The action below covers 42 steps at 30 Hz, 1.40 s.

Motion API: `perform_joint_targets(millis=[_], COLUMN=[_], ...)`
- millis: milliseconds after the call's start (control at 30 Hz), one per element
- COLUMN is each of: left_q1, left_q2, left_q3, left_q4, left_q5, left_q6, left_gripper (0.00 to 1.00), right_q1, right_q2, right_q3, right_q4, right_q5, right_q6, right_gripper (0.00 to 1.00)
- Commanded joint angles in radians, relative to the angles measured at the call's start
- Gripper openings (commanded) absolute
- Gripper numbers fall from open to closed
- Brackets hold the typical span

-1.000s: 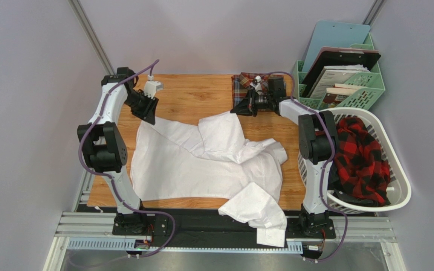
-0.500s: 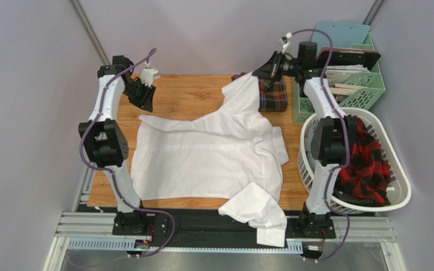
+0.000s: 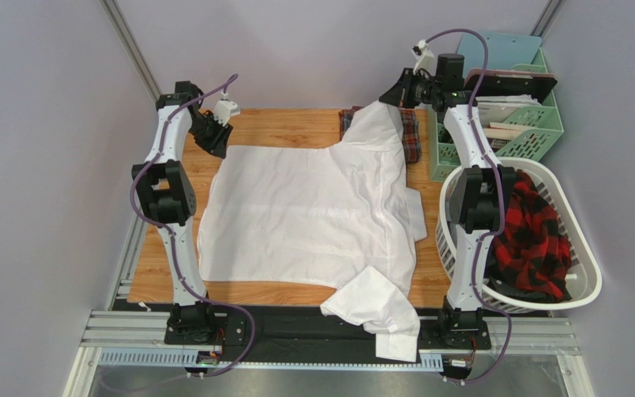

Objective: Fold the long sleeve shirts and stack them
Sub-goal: Flatten the shirt out

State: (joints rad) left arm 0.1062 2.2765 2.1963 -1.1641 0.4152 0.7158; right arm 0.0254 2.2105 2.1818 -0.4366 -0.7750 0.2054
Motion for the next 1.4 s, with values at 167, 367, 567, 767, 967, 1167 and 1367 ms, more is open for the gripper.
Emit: perform_joint_targets(millis=[167,367,567,767,967,1167,1367], left_q1=[-0.02,-0.052,-0.069,-0.079,-0.083,-0.082,-0.079], left_q2=[0.109,0.19,0.287,0.325,0.344,0.33,0.242], left_q3=[0.138,0.181,0.258,0.243,0.226,0.22,0.206], left_q4=[0.112,0.208,0.236,0.221,0.117,0.098,0.179], left_q5=[0.025,0.005,-0.01,-0.087,-0.121,-0.107,-0.018], left_q6=[0.145,0.192,0.254,0.392,0.513,0.525,0.449], left_gripper=[0.46,0.41,0.38,0.34,0.23,0.0,0.0], right_q1=[0.005,0.044,0.062,0.068,0.071,0.076,0.077], right_q2=[0.052,0.037,0.026,0.0,-0.023,-0.048,-0.084], right_q3=[0.056,0.016,0.016,0.001,0.001,0.007,0.013], right_q4=[-0.117,-0.183,-0.191,-0.203,-0.218,-0.226,-0.232], right_q5=[0.111,0.189,0.227,0.244,0.25,0.234,0.224], right_q6=[-0.145,-0.27,-0.273,-0.288,-0.307,-0.317,-0.327], right_gripper=[0.0,0.0,0.0,0.0,0.0,0.0,0.0])
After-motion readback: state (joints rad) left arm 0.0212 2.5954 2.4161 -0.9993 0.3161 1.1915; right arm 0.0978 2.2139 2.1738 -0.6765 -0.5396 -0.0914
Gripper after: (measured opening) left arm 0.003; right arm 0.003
